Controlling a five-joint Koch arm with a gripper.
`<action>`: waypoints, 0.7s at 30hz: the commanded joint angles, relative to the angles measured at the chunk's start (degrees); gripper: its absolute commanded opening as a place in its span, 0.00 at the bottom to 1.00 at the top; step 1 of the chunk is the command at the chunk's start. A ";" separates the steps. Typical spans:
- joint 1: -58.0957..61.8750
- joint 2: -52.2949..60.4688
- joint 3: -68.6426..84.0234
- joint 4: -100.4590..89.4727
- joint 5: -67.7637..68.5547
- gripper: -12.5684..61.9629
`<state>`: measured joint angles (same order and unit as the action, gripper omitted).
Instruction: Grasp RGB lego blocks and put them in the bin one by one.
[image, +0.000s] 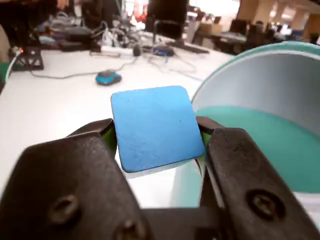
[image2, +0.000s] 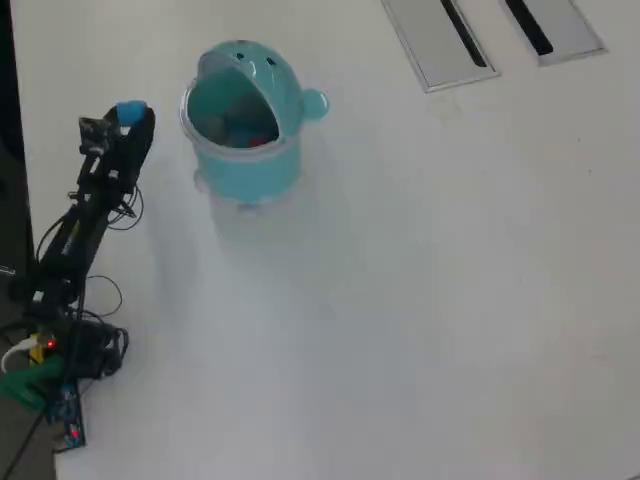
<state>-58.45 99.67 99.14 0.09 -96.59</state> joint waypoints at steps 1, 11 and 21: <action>0.97 0.79 -5.45 -0.79 0.26 0.31; 4.22 -5.80 -16.17 -0.70 0.35 0.31; 8.79 -21.97 -33.84 -0.88 2.64 0.31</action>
<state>-49.83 75.67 71.54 0.09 -93.87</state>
